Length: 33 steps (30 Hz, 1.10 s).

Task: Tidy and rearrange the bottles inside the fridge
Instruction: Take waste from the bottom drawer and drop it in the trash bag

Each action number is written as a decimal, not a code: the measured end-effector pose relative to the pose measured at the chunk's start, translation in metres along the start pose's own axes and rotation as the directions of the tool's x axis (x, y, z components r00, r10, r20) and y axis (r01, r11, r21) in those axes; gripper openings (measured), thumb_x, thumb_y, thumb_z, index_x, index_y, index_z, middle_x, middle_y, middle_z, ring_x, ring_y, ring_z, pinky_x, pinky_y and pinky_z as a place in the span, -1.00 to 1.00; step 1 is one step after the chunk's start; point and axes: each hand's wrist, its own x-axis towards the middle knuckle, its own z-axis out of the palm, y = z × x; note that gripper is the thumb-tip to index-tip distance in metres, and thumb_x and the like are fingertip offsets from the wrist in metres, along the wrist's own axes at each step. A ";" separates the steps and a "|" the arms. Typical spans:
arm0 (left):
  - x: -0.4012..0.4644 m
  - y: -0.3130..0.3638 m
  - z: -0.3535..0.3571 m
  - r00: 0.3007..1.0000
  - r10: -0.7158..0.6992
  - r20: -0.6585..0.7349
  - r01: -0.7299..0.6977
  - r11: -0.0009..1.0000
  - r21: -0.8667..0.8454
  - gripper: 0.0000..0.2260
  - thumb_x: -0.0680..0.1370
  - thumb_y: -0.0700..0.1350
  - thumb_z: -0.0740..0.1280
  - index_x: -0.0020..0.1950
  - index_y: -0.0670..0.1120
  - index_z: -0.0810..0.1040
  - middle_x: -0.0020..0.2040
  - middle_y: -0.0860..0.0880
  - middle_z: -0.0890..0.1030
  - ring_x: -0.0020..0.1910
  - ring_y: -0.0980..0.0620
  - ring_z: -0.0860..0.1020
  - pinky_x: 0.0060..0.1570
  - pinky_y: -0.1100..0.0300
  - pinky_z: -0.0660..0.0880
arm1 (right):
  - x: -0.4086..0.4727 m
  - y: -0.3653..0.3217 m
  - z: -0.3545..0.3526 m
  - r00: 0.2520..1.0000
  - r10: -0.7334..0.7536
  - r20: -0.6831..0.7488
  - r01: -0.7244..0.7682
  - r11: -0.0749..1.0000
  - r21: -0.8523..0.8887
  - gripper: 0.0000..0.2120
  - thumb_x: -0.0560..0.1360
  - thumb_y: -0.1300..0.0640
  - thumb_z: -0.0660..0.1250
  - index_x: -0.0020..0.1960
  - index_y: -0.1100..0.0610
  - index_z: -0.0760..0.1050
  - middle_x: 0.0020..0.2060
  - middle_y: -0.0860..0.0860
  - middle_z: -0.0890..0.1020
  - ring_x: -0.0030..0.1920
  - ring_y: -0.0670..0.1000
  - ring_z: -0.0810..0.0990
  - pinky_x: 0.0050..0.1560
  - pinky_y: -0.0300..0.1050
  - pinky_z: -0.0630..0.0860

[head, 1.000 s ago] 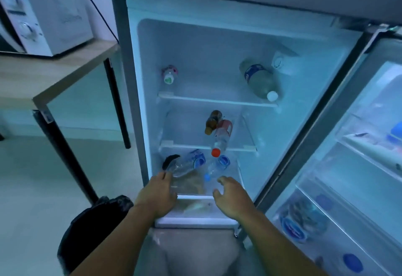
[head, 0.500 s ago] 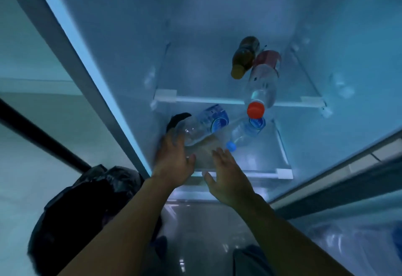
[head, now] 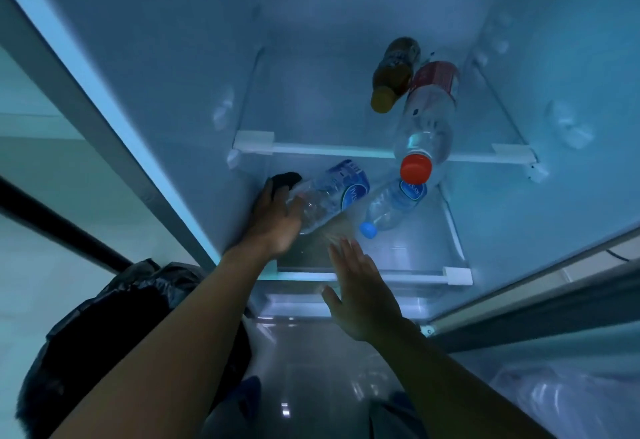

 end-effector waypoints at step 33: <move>0.013 0.031 0.001 0.905 -0.419 -0.072 0.381 0.874 -0.301 -0.26 0.51 0.37 0.15 0.36 -0.25 0.42 0.32 -0.23 0.53 0.26 -0.16 0.53 0.16 0.11 0.42 | 0.001 0.005 0.004 1.000 0.007 -0.020 -0.008 1.000 -0.016 -0.28 0.59 -0.14 0.24 0.62 0.06 0.01 0.63 0.03 0.02 0.62 0.09 -0.05 0.58 0.02 0.01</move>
